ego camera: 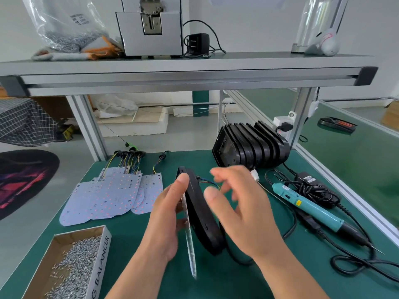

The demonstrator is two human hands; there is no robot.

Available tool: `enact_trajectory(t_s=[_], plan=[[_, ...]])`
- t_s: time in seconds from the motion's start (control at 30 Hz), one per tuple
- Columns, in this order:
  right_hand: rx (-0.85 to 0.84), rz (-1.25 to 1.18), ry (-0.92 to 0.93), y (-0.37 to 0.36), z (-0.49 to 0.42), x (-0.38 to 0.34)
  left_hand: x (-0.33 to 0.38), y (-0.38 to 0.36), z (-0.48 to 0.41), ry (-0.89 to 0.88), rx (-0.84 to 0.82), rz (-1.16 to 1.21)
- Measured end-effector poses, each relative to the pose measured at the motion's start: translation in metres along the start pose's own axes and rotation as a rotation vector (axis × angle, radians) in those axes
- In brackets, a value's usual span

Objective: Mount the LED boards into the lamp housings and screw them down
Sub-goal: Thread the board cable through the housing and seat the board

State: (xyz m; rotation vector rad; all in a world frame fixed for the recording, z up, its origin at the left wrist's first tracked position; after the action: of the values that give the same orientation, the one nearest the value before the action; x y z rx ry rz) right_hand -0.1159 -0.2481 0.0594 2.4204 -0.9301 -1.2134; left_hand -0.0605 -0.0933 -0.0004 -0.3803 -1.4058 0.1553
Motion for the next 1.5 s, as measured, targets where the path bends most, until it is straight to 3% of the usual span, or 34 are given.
enact_trajectory(t_s=[0.07,0.13,0.3,0.4,0.57,0.77,0.9,1.3,1.5], plan=[[-0.189,0.072,-0.005,-0.014,0.005,-0.003,0.001,0.003,0.0,-0.036,0.019,-0.065],[-0.266,0.075,-0.062,-0.02,0.004,0.005,0.0,0.004,-0.001,-0.056,0.041,-0.093],[-0.11,-0.384,-0.379,-0.007,-0.007,0.048,-0.002,0.013,-0.002,-0.046,0.099,0.011],[-0.093,-0.474,-0.48,-0.015,-0.006,0.064,-0.009,0.011,-0.005,0.014,0.001,-0.08],[-0.053,-0.454,-0.493,-0.015,-0.006,0.069,-0.014,0.007,-0.007,0.005,-0.084,-0.108],[-0.19,-0.328,-0.381,-0.022,-0.002,0.062,-0.013,0.005,-0.008,-0.085,0.077,-0.107],[-0.254,-0.379,-0.4,-0.027,0.0,0.062,-0.014,0.014,-0.008,-0.041,0.172,-0.128],[-0.182,-0.457,-0.458,-0.032,0.006,0.058,-0.016,0.013,-0.001,-0.139,0.308,-0.139],[-0.266,-0.447,-0.49,-0.042,0.008,0.06,-0.023,0.009,-0.006,-0.093,0.216,-0.044]])
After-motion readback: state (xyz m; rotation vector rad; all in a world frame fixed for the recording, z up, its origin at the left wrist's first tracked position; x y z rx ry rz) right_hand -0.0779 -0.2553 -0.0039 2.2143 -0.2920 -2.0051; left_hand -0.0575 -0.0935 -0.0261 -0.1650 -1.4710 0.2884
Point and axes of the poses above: each hand's wrist, its own z-axis away from the middle knuckle, its own y-axis out of the back of the hand, x = y × z, the point moved 5 cm from there along -z, towards the middle knuckle, and after that the axes turned 1 degree about -z, right-handed, at the moved point
